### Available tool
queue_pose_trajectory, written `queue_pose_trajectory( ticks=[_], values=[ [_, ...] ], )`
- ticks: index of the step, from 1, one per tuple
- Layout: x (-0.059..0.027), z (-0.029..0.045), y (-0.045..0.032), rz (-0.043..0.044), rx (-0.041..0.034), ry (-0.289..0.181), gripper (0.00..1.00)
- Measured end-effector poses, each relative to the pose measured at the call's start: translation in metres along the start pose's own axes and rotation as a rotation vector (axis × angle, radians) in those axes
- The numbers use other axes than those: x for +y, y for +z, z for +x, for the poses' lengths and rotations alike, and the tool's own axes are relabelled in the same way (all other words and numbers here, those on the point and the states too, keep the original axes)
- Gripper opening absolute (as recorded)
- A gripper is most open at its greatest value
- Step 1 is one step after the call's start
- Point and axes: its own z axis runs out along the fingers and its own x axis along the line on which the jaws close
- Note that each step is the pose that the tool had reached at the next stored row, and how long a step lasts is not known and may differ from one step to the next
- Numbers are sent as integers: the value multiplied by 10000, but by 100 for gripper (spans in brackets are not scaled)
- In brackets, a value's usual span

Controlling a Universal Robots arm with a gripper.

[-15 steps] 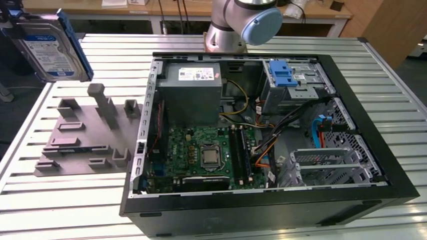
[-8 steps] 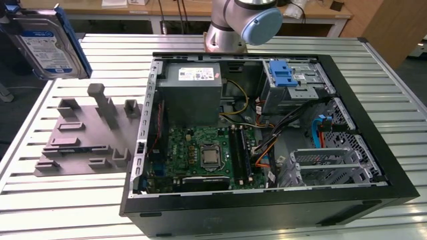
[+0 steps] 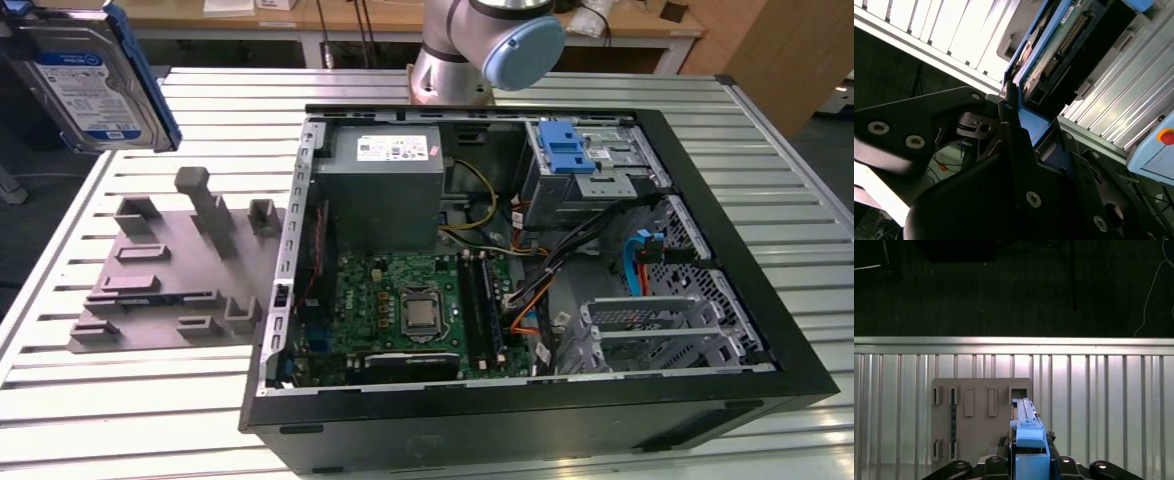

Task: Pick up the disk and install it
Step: 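Pick up the disk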

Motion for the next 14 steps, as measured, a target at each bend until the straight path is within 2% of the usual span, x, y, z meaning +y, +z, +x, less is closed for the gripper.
queue_pose_trajectory(
  ticks=[14],
  values=[
    [3,0,-14,0,0,0,36]
  ],
)
